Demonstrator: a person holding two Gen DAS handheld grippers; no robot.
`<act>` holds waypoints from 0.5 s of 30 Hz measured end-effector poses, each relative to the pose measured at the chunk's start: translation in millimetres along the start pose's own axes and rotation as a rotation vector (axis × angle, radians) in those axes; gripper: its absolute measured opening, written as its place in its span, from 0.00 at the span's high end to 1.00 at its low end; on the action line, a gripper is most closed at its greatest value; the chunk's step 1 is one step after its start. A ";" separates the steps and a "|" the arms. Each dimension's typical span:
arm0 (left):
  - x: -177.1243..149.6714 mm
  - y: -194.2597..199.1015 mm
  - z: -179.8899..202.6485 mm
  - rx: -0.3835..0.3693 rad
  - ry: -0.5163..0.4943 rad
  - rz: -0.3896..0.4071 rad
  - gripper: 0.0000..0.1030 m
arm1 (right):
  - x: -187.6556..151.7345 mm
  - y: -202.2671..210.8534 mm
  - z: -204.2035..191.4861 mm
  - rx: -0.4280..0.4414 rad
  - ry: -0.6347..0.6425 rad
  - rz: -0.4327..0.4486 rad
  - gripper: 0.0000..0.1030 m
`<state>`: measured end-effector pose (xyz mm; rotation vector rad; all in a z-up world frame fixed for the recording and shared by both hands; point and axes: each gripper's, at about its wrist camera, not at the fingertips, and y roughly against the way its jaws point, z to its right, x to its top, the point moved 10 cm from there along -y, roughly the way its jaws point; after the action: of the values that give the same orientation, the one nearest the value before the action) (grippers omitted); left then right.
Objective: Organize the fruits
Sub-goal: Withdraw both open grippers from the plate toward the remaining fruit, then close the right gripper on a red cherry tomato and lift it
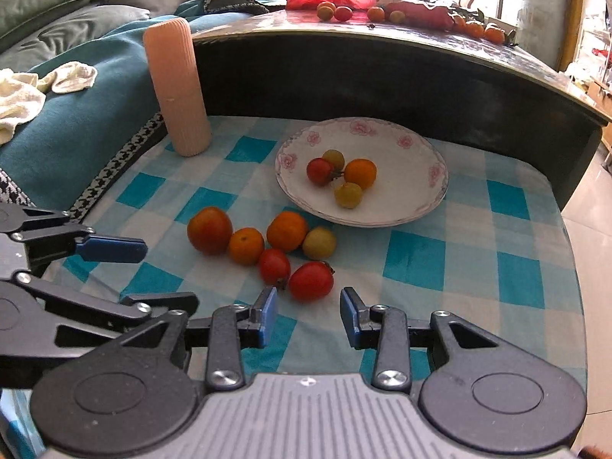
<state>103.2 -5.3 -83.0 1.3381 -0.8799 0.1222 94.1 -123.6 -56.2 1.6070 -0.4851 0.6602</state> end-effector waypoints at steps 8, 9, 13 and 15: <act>8.8 -12.3 -12.3 -0.018 0.012 0.000 0.34 | 0.9 -15.3 9.0 0.012 -0.015 -0.017 0.50; 8.8 -14.5 -12.2 -0.023 0.008 -0.004 0.34 | 2.0 -16.5 8.7 0.016 -0.017 -0.015 0.50; 9.2 -24.3 -9.1 -0.046 -0.013 -0.021 0.33 | 1.2 -24.0 5.5 0.042 -0.004 -0.025 0.46; 10.3 -29.1 -6.7 -0.057 -0.022 -0.028 0.32 | -2.3 -30.0 4.1 0.052 0.008 -0.040 0.46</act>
<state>129.4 -11.5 -99.5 1.2999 -0.8768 0.0603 112.5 -123.6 -80.4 1.6580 -0.4320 0.6538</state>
